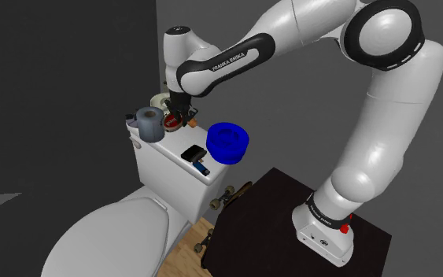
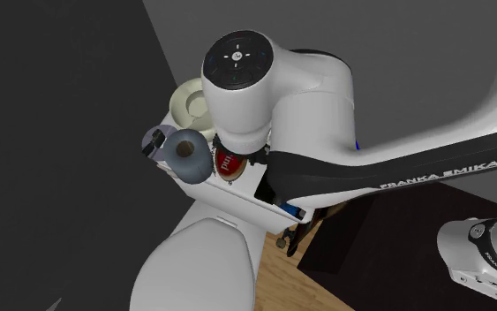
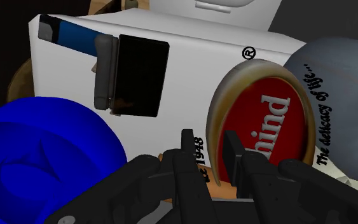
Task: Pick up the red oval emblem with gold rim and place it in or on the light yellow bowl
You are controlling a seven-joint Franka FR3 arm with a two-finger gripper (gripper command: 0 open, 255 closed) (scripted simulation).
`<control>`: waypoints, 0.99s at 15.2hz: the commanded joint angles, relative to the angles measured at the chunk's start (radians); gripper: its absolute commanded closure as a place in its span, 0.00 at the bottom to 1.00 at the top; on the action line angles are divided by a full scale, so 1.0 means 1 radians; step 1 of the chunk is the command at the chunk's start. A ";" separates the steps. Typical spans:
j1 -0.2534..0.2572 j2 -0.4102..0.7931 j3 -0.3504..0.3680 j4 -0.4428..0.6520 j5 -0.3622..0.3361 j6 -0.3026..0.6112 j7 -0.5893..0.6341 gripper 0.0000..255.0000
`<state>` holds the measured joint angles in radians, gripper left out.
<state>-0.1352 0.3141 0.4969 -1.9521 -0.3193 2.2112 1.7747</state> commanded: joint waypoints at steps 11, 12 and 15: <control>-0.018 -0.018 0.004 0.128 0.036 -0.136 -0.068 1.00; -0.019 0.010 -0.004 0.170 0.026 -0.151 -0.079 1.00; -0.018 0.096 -0.026 0.306 0.000 -0.203 -0.116 1.00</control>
<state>-0.1515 0.3846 0.4780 -1.6914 -0.3124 2.0274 1.6750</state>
